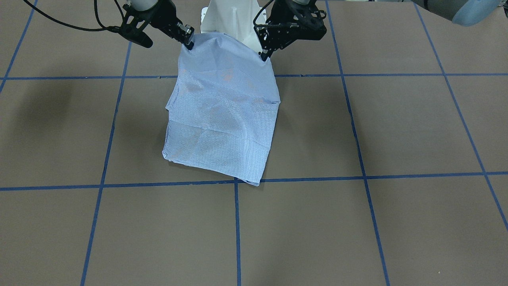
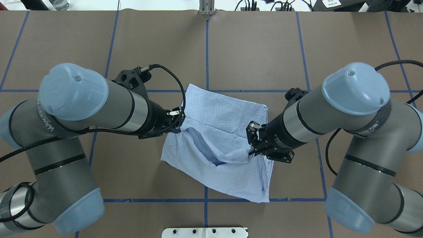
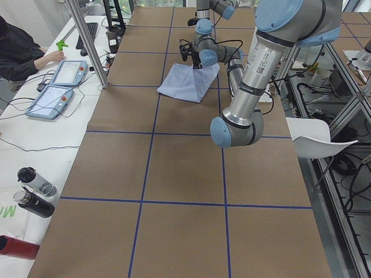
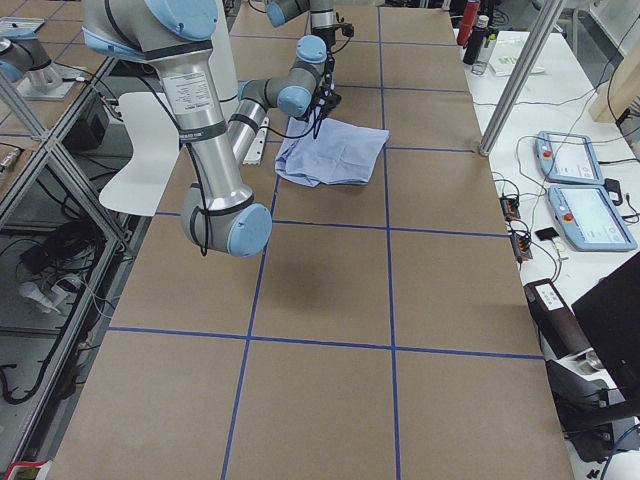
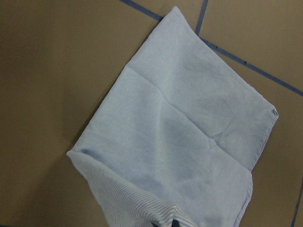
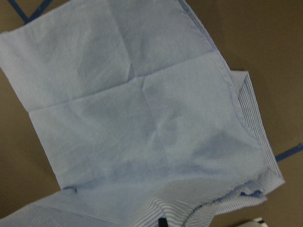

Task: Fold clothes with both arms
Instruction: 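Lift the near edge with both grippers and fold it toward the far edge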

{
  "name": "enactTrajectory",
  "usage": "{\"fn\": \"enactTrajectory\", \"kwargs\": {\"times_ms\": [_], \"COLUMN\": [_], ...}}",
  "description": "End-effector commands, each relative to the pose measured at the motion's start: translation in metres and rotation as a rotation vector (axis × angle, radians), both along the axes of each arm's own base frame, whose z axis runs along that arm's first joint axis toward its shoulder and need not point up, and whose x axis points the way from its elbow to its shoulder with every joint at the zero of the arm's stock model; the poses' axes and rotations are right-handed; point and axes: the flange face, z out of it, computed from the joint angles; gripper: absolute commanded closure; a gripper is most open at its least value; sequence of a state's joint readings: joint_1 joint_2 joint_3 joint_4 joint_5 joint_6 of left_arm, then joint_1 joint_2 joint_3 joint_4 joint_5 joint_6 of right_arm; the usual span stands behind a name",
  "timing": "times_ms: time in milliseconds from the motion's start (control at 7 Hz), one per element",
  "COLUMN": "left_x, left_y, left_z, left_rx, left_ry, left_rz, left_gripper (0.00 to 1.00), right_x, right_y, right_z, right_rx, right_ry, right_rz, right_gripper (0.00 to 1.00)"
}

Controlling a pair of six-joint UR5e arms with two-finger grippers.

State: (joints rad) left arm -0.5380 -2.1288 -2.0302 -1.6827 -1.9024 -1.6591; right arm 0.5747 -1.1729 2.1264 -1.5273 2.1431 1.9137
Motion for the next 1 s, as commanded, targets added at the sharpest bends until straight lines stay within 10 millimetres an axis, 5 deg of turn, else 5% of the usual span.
{"fn": "enactTrajectory", "kwargs": {"times_ms": [0,571,857], "left_x": [0.013,0.088,0.080], "left_y": [-0.035,-0.123,-0.145], "left_z": [0.008,0.059,0.058], "left_rx": [0.007,0.000,0.008], "left_ry": [0.012,0.022,0.020], "left_rz": [-0.037,-0.092,-0.119], "left_gripper": [1.00,1.00,1.00], "right_x": [-0.017,-0.039,-0.057], "right_y": [-0.052,-0.106,-0.125], "right_z": [0.026,0.057,0.075], "right_rx": [0.008,0.011,0.006], "right_ry": [0.073,0.150,0.192], "right_rz": [0.034,0.043,0.030], "right_gripper": [1.00,1.00,1.00]}}
